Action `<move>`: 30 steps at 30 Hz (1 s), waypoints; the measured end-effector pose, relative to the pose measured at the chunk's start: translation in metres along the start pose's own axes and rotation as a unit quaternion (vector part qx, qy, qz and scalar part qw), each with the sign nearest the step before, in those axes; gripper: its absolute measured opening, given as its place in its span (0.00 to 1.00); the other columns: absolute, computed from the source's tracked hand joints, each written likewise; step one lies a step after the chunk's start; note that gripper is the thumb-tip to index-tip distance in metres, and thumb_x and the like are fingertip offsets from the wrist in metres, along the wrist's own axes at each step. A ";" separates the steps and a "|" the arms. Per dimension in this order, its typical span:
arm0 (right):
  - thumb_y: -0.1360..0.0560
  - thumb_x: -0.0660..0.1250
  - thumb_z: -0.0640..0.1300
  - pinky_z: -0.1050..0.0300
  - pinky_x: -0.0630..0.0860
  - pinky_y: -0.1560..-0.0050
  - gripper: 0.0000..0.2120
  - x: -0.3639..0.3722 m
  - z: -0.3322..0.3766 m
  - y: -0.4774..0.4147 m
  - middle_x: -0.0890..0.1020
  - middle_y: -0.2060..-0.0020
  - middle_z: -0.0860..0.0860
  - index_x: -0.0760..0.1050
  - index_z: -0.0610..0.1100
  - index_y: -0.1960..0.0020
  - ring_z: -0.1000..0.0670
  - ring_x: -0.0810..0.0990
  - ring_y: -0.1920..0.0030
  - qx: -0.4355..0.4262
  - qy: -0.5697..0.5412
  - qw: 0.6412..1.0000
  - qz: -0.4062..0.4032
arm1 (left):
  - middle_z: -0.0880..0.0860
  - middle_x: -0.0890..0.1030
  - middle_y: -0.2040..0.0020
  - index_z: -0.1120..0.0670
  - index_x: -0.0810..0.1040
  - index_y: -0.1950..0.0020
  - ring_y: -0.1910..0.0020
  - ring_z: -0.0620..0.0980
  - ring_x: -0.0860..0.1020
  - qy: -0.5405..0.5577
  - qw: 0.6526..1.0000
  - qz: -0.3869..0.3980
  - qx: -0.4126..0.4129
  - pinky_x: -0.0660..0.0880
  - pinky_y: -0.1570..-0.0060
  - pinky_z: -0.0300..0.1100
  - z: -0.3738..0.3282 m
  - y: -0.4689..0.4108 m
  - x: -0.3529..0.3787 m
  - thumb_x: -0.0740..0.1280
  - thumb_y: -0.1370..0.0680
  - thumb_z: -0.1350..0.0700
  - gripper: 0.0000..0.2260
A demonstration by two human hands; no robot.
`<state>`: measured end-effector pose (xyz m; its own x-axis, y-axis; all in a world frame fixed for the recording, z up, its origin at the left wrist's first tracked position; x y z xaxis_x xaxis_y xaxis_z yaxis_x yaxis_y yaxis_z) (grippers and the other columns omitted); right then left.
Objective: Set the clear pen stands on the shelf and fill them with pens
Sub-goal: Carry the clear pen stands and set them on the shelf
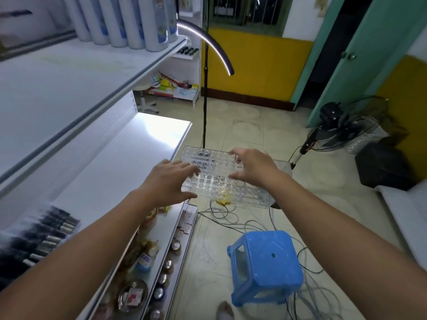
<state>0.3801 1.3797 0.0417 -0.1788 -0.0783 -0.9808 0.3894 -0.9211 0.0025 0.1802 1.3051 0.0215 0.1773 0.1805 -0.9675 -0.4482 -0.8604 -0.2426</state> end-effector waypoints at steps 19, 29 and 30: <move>0.29 0.79 0.59 0.44 0.73 0.32 0.37 0.002 -0.052 -0.139 0.85 0.42 0.54 0.70 0.54 0.24 0.48 0.83 0.42 -0.075 -0.040 0.996 0.022 | 0.39 0.83 0.40 0.42 0.75 0.33 0.42 0.44 0.80 -0.013 0.995 0.009 -0.094 0.70 0.47 0.43 0.052 -0.097 0.034 0.73 0.28 0.30 0.28; 0.28 0.78 0.60 0.46 0.73 0.34 0.36 0.012 -0.009 -0.221 0.84 0.41 0.55 0.70 0.54 0.25 0.51 0.82 0.42 -0.129 -0.026 0.991 0.022 | 0.39 0.83 0.40 0.41 0.76 0.32 0.44 0.46 0.81 -0.027 0.979 -0.004 -0.200 0.74 0.44 0.46 0.121 -0.084 0.042 0.74 0.29 0.31 0.30; 0.28 0.78 0.61 0.46 0.73 0.34 0.36 0.014 -0.002 -0.229 0.84 0.41 0.55 0.70 0.54 0.25 0.51 0.82 0.41 -0.135 -0.023 0.990 0.021 | 0.39 0.83 0.41 0.41 0.76 0.32 0.44 0.46 0.81 -0.026 0.977 -0.008 -0.212 0.74 0.45 0.46 0.129 -0.080 0.044 0.75 0.29 0.31 0.30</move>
<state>0.2897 1.5906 0.0268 -0.1958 -0.1377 -0.9709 0.6230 -0.7821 -0.0147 0.1110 1.4436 -0.0109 0.1321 0.2095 -0.9688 -0.0398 -0.9755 -0.2164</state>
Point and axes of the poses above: each hand's wrist, its own y-axis away from the middle knuckle, its own x-axis out of the palm, z = x × y, the point moved 9 cm from there along -y, towards the middle knuckle
